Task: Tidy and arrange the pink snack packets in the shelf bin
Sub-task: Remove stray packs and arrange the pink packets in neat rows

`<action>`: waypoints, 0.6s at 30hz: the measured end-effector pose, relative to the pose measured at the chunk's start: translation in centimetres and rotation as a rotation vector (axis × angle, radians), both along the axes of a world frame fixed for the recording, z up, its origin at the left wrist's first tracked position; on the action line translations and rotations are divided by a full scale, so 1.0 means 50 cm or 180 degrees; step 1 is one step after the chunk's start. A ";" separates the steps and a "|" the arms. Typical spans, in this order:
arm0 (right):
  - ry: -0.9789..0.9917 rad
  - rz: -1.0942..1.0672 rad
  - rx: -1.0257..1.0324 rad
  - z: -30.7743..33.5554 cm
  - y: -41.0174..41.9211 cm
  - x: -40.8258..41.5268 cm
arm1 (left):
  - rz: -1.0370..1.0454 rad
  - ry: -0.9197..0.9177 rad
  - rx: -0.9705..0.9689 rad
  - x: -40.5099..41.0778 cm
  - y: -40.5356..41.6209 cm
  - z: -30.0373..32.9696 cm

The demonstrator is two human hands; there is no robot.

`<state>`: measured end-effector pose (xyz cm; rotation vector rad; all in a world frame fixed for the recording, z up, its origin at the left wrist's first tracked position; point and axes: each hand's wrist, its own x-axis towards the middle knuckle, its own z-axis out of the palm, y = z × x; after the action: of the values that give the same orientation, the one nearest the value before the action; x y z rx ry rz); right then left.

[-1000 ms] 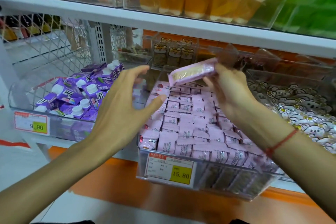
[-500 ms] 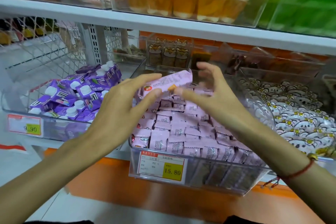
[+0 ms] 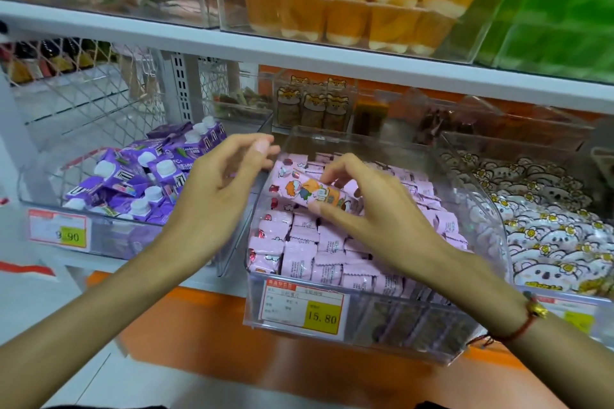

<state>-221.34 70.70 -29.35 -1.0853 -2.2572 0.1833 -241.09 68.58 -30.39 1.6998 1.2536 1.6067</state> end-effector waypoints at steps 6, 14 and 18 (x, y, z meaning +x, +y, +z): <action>0.0376 -0.0279 0.0344 0.031 0.067 0.011 | 0.0103 0.0527 -0.0635 -0.001 -0.002 -0.045; 0.1621 -0.0677 -0.0879 0.029 0.233 -0.073 | 0.0045 0.0375 -0.0682 0.004 -0.001 -0.044; 0.1147 -0.0941 -0.1119 0.001 0.299 -0.104 | 0.0004 0.0327 -0.0652 0.001 -0.003 -0.038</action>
<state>-226.55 85.66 -29.29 -1.4234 -1.7594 0.6167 -241.02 68.45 -32.30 1.6696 1.4165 1.3548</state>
